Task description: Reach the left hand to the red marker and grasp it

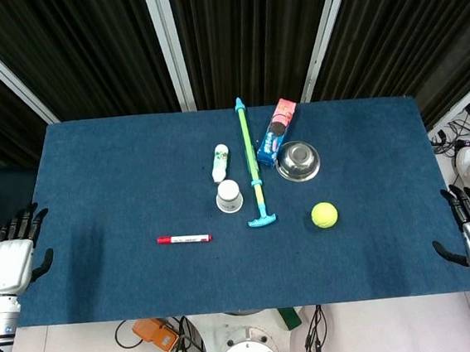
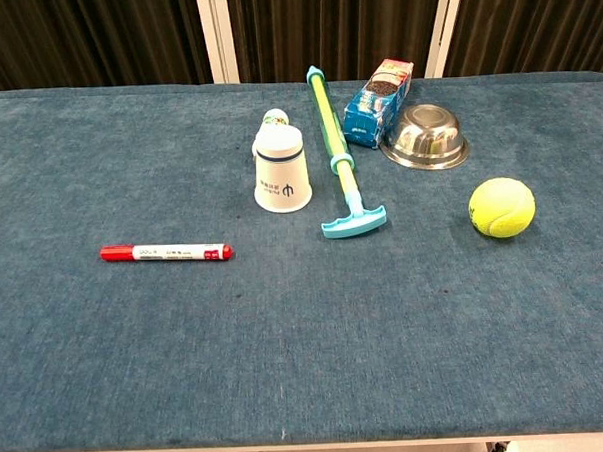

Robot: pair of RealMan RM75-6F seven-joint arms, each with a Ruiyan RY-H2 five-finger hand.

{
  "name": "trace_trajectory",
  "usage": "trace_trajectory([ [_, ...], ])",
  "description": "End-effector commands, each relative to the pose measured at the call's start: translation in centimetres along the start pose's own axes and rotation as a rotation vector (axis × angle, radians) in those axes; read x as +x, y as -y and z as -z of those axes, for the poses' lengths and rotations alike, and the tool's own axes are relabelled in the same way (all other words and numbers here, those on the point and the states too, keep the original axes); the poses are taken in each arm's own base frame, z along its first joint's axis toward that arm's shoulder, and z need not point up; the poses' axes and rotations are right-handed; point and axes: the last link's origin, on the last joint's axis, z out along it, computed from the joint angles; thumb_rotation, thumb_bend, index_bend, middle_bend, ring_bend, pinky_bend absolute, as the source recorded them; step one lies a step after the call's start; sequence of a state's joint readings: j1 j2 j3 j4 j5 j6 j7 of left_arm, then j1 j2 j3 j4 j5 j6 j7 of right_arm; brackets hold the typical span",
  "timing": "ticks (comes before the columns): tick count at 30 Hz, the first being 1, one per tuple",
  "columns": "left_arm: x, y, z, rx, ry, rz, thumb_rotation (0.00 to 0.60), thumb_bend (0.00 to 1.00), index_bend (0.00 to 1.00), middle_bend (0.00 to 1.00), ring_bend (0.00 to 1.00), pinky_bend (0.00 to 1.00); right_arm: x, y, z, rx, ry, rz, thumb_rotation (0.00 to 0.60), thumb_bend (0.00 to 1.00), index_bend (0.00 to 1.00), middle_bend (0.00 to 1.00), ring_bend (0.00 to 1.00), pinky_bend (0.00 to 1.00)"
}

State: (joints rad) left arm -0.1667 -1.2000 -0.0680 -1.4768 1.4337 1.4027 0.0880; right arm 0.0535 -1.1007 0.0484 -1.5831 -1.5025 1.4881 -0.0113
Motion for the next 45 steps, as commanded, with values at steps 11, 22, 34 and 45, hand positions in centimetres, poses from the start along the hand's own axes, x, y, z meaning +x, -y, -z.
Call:
trace_trajectory([
  [11,-0.2,0.0,0.1,0.009,0.015,-0.002,0.6,0.39,0.1,0.0,0.0,0.15,0.0,0.0,-0.1,-0.001,0.013,-0.005,0.6,0.33,0.14,0.1,0.08,0.06],
  [22,-1.7,-4.6,0.6,-0.092,0.14,0.086,0.6,0.34,0.1,0.0,0.0,0.15,0.1,-0.2,-0.1,-0.012,0.023,-0.024,0.6,0.33,0.14,0.1,0.08,0.06],
  [34,-3.6,-12.2,-2.7,-0.262,0.206,0.121,0.6,0.33,0.19,0.0,0.0,0.15,0.1,-0.2,-0.2,-0.006,0.028,-0.021,0.6,0.33,0.14,0.1,0.08,0.06],
  [45,-5.2,-15.0,-4.8,-0.301,0.241,0.173,0.6,0.32,0.26,0.0,0.0,0.15,0.0,-0.2,-0.2,-0.007,0.029,-0.021,0.6,0.33,0.14,0.1,0.08,0.06],
])
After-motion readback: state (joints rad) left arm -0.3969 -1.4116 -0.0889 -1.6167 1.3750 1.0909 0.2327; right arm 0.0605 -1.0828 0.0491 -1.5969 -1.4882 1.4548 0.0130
